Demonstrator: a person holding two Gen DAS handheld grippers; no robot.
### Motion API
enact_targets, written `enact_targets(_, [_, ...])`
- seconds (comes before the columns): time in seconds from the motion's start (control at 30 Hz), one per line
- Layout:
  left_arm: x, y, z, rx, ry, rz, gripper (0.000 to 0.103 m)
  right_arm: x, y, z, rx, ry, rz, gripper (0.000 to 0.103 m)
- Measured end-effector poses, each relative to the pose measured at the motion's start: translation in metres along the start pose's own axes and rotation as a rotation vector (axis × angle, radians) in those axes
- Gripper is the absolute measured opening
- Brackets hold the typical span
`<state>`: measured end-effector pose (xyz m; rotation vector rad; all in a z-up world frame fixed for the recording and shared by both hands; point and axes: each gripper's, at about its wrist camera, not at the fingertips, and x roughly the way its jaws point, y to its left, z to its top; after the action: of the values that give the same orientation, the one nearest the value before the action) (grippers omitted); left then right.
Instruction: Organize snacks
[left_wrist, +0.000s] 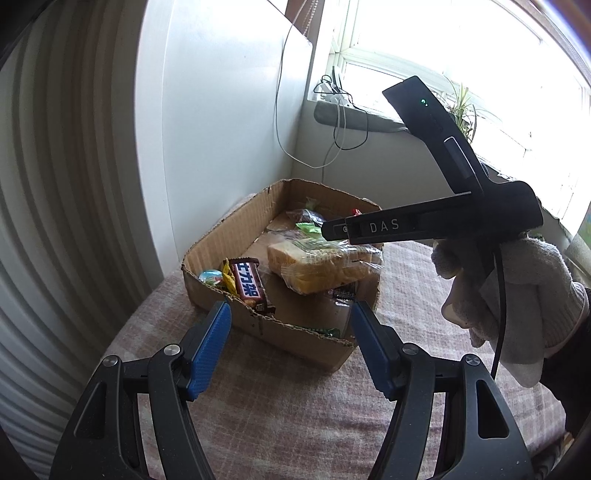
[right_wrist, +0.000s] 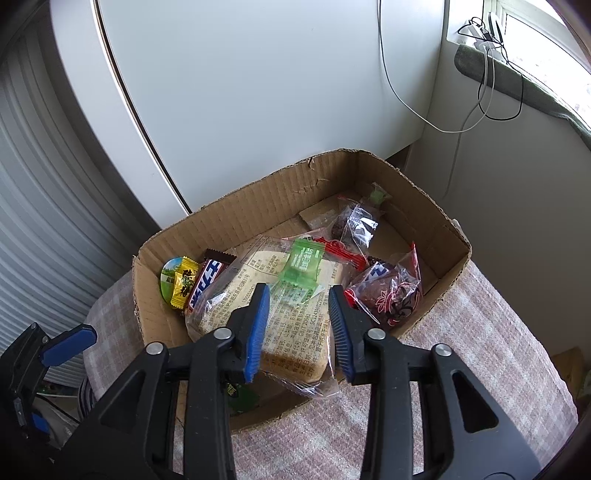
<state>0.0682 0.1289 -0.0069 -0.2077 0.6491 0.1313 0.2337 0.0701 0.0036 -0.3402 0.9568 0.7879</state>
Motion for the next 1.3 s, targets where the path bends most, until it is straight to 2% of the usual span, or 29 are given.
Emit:
enact_targets(0.23, [-0.005,0.001,-0.002,0.006,0.004,0.006,0.068,-0.017,-0.001,-0.007,0.008,-0.043,0.002,0.073])
enact_targets(0.47, [-0.011,0.001,-0.003,-0.001,-0.005,0.013,0.068,-0.037,0.001,-0.021,0.003,-0.068,-0.015,0.076])
enact_targets(0.53, [-0.014,0.001,-0.003,-0.001,-0.009,0.015,0.068,-0.044,0.000,-0.026,0.010,-0.085,-0.024,0.080])
enact_targets(0.83, [-0.025,0.002,-0.008,-0.009,-0.018,0.026,0.068,-0.078,0.006,-0.068,0.023,-0.156,-0.120,0.080])
enact_targets(1.0, [-0.029,0.000,-0.015,-0.016,-0.017,0.025,0.074,-0.097,0.014,-0.098,0.048,-0.188,-0.176,0.081])
enact_targets(1.1, [-0.031,-0.001,-0.019,-0.028,-0.008,0.020,0.074,-0.108,0.019,-0.115,0.079,-0.214,-0.194,0.092])
enact_targets(1.3, [-0.042,-0.007,-0.026,-0.037,-0.013,0.019,0.080,-0.128,0.027,-0.143,0.153,-0.272,-0.230,0.092])
